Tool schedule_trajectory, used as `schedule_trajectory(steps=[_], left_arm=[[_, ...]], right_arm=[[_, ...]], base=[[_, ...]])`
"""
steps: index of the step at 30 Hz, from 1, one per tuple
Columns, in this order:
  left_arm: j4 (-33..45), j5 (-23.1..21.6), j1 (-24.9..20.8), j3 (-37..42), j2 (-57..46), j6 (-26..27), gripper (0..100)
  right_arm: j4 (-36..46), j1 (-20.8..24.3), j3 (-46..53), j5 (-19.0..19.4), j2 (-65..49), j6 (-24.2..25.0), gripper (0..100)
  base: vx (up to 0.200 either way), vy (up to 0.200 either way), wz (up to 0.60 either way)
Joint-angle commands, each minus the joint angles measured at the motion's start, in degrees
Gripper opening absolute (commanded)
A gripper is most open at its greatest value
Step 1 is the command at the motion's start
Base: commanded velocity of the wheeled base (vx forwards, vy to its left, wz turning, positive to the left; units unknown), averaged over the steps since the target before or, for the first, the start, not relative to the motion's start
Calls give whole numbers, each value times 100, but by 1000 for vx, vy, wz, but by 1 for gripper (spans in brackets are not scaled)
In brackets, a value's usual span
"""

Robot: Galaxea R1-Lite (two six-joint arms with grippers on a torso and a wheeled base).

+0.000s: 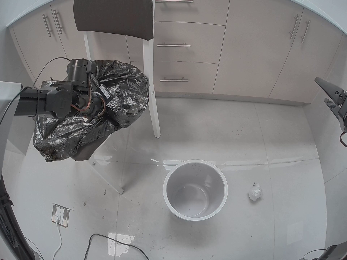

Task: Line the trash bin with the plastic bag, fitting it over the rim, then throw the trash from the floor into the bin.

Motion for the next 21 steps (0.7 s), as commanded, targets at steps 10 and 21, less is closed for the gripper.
schedule_trajectory(steps=[10, 21], left_arm=[[-105, -902, -262, 2396, -2639, 1, 0], [-658, -4611, -789, 4400, -4766, 898, 0]], right_arm=[[6, 225, 171, 11, 165, -54, 100], [-99, 1192, 918, 328, 1017, -801, 100]], base=[[0, 0, 0], [0, 0, 0]])
